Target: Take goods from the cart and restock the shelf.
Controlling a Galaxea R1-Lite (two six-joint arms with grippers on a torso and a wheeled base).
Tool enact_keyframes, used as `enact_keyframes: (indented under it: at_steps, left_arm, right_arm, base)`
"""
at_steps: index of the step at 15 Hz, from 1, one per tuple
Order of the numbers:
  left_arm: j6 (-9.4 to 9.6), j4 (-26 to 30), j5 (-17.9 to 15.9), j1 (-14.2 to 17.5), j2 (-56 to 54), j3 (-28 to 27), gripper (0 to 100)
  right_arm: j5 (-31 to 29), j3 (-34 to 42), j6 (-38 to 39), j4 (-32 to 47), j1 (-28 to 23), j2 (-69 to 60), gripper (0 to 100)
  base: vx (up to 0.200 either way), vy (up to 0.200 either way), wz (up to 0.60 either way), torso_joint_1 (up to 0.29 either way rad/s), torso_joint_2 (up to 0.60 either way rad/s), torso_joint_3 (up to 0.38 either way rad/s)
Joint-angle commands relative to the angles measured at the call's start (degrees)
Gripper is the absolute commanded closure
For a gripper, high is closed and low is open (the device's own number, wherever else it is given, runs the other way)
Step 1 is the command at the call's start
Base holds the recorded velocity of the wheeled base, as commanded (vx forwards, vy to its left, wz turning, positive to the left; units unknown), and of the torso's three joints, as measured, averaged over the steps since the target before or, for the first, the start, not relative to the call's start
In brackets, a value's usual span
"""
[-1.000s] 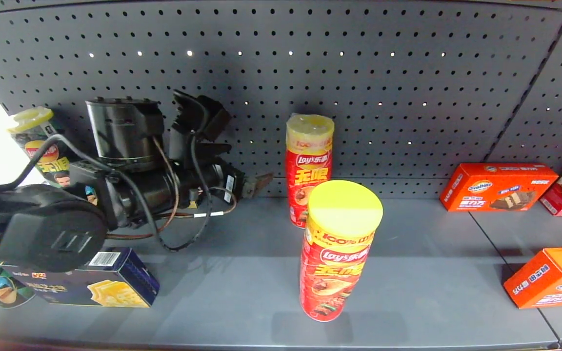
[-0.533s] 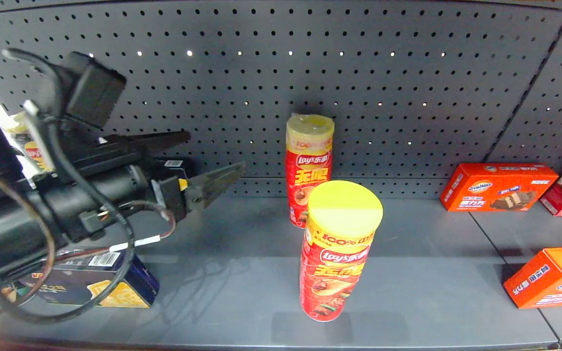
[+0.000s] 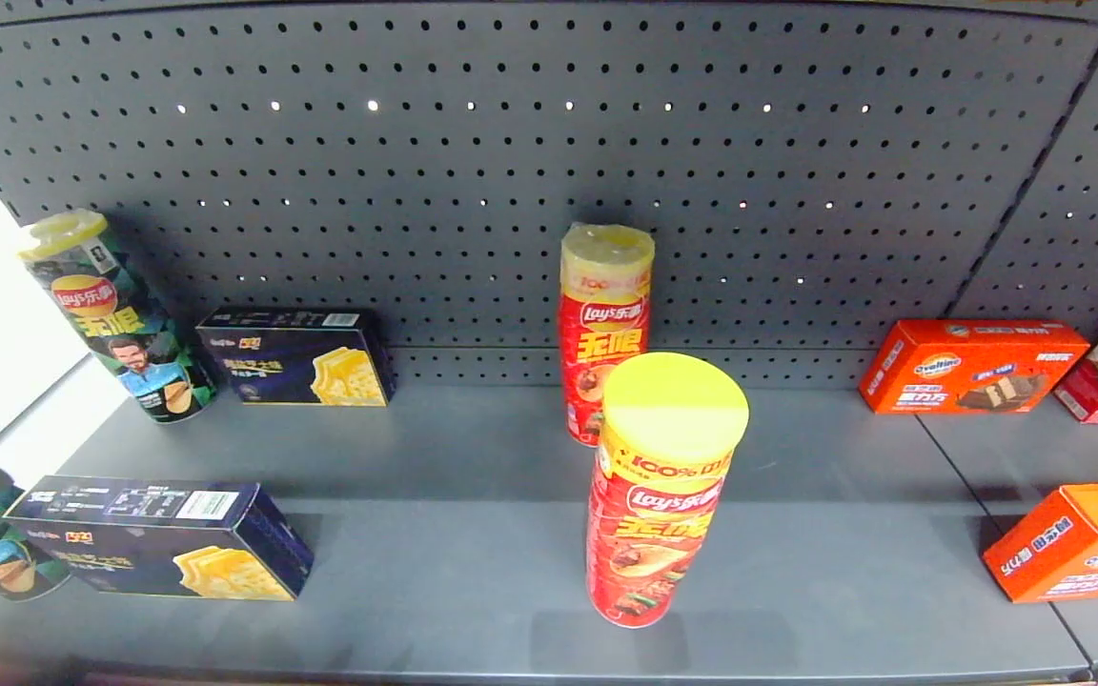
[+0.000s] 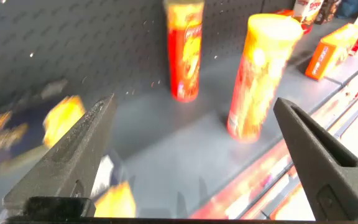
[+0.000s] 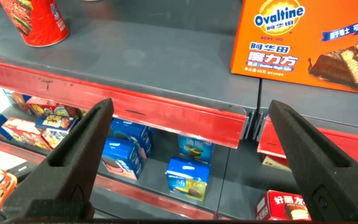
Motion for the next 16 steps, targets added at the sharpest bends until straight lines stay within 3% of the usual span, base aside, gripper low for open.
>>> enact_keyframes:
  at_steps: [1,3,4,7,9,14,15,16]
  left_arm:
    - [-0.77,2.5,-1.9,12.0,-12.3,8.4,0]
    - [-0.86,-3.1,-4.2,22.4,-17.9,17.0,0]
    - [-1.04,-4.0,-4.9,25.4,-21.3,20.9,0]
    - [-0.77,7.3,-5.0,30.3,-30.1,21.5,0]
    - [-0.25,16.3,-4.8,30.3,-34.7,21.5,0]
    - [0.10,16.2,-4.9,30.2,-34.7,21.5,0]
    - [-1.74,16.3,-5.6,30.2,-34.7,21.5,0]
    - [-2.97,16.3,-9.5,30.2,-34.7,21.5,0]
  right_arm:
    - [0.0,0.0,0.0,0.0,0.0,0.1,0]
    - [0.0,0.0,0.0,0.0,0.0,0.1,0]
    - [0.0,0.0,0.0,0.0,0.0,0.1,0]
    - [0.0,0.0,0.0,0.0,0.0,0.1,0]
    - [0.0,0.0,0.0,0.0,0.0,0.1,0]
    - [0.0,0.0,0.0,0.0,0.0,0.1,0]
    - [0.0,0.0,0.0,0.0,0.0,0.1,0]
    - [0.0,0.0,0.0,0.0,0.0,0.1,0]
  base:
    - [0.000,0.000,0.00,0.000,0.00,0.000]
    - [0.000,0.000,0.00,0.000,0.00,0.000]
    - [0.000,0.000,0.00,0.000,0.00,0.000]
    - [0.000,0.000,0.00,0.000,0.00,0.000]
    - [0.000,0.000,0.00,0.000,0.00,0.000]
    - [0.000,0.000,0.00,0.000,0.00,0.000]
    - [0.000,0.000,0.00,0.000,0.00,0.000]
    - [0.000,0.000,0.00,0.000,0.00,0.000]
